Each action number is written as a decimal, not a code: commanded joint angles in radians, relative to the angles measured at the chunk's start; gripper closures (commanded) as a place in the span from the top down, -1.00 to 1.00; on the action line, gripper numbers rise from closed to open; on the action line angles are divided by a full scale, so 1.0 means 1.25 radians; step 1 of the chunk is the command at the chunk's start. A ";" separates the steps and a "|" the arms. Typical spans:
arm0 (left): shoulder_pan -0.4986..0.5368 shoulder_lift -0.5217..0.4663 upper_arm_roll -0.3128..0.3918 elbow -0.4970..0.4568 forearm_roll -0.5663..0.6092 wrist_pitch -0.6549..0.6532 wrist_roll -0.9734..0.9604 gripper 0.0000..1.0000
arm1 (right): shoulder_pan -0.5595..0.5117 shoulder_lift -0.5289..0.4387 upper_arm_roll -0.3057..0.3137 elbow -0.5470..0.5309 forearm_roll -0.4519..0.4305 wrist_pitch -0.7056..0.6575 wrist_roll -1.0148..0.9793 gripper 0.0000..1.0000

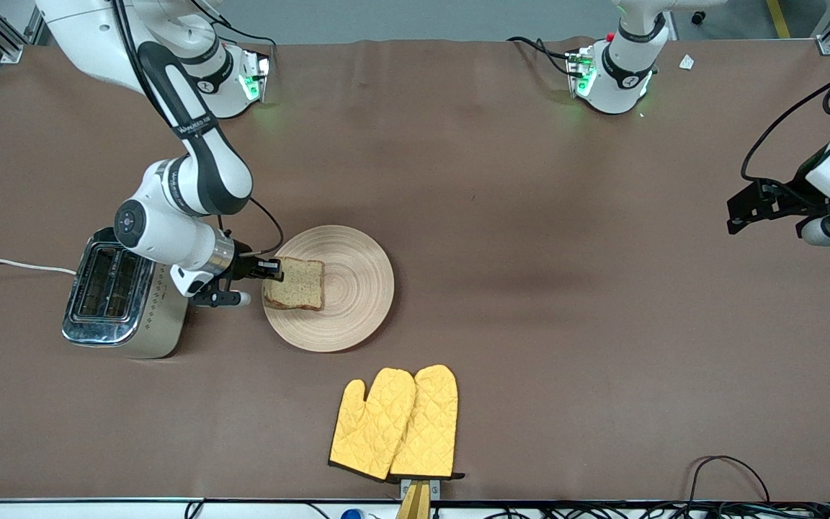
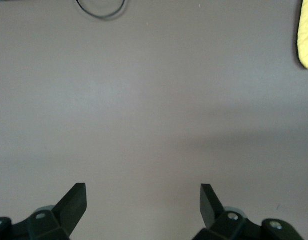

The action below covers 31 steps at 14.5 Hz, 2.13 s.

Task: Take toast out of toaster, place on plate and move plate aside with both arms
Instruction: 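Lower the bread onto the plate and open the right gripper while the left gripper approaches, then withdraw the right gripper while the left gripper reaches the plate rim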

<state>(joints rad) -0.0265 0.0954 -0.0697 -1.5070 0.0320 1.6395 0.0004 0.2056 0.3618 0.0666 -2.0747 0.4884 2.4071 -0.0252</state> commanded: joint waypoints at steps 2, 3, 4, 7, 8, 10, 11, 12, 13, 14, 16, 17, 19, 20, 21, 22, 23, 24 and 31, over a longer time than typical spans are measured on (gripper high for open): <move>0.003 0.005 -0.001 0.003 0.006 -0.049 -0.010 1.00 | -0.004 0.004 0.008 -0.023 0.023 0.016 -0.020 -1.00; 0.002 0.007 -0.001 0.003 0.003 -0.057 -0.015 1.00 | -0.004 0.006 0.008 -0.023 0.023 0.015 -0.020 -1.00; -0.001 0.010 -0.002 0.003 0.000 -0.059 -0.024 1.00 | -0.005 0.011 0.008 -0.022 0.023 0.011 -0.020 -1.00; -0.017 0.025 -0.012 0.003 -0.033 -0.057 -0.079 1.00 | -0.005 0.021 0.008 -0.020 0.024 0.007 -0.018 -0.62; -0.027 0.032 -0.024 0.003 -0.033 -0.057 -0.089 1.00 | -0.006 0.023 0.007 -0.018 0.023 0.006 -0.018 0.00; -0.041 0.040 -0.034 0.002 -0.035 -0.054 -0.117 1.00 | -0.006 0.023 0.004 -0.013 0.022 -0.003 -0.022 0.73; -0.050 0.048 -0.039 0.002 -0.046 -0.054 -0.138 1.00 | -0.010 0.022 0.002 -0.008 0.019 -0.015 -0.022 0.83; -0.052 0.055 -0.040 -0.001 -0.071 -0.050 -0.151 1.00 | -0.020 0.021 0.001 -0.001 0.017 -0.034 -0.022 0.99; -0.055 0.070 -0.040 -0.001 -0.095 -0.048 -0.156 1.00 | -0.034 0.020 0.001 0.007 0.013 -0.056 -0.022 1.00; -0.055 0.086 -0.040 -0.002 -0.119 -0.042 -0.160 1.00 | -0.045 0.019 0.001 0.018 0.012 -0.077 -0.023 1.00; -0.054 0.114 -0.040 -0.010 -0.162 -0.021 -0.162 1.00 | -0.053 0.011 0.000 0.025 -0.002 -0.093 -0.036 1.00; -0.054 0.127 -0.040 -0.017 -0.185 0.001 -0.164 1.00 | -0.053 0.009 -0.007 0.025 -0.035 -0.097 -0.036 1.00; -0.063 0.152 -0.042 -0.034 -0.227 0.045 -0.187 1.00 | -0.053 -0.019 -0.022 0.039 -0.117 -0.130 -0.030 1.00; -0.084 0.164 -0.042 -0.035 -0.234 0.052 -0.209 1.00 | -0.053 -0.033 -0.036 0.053 -0.143 -0.162 -0.030 1.00; -0.095 0.174 -0.044 -0.035 -0.237 0.064 -0.222 1.00 | -0.053 -0.046 -0.052 0.076 -0.174 -0.200 -0.030 1.00; -0.101 0.179 -0.044 -0.038 -0.243 0.080 -0.230 1.00 | -0.053 -0.056 -0.063 0.103 -0.214 -0.239 -0.029 1.00; -0.109 0.196 -0.044 -0.041 -0.259 0.096 -0.230 1.00 | -0.053 -0.066 -0.072 0.135 -0.244 -0.282 -0.029 1.00; -0.113 0.213 -0.044 -0.045 -0.277 0.124 -0.231 1.00 | -0.053 -0.072 -0.081 0.166 -0.260 -0.327 -0.029 1.00; -0.128 0.355 -0.155 -0.041 -0.357 0.335 -0.219 1.00 | -0.061 -0.165 -0.140 0.320 -0.362 -0.505 -0.036 1.00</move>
<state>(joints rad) -0.1813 0.4747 -0.2102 -1.5902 -0.3920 1.9876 -0.2735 0.1422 0.2017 -0.1005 -1.6849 0.0635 1.8022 -0.0625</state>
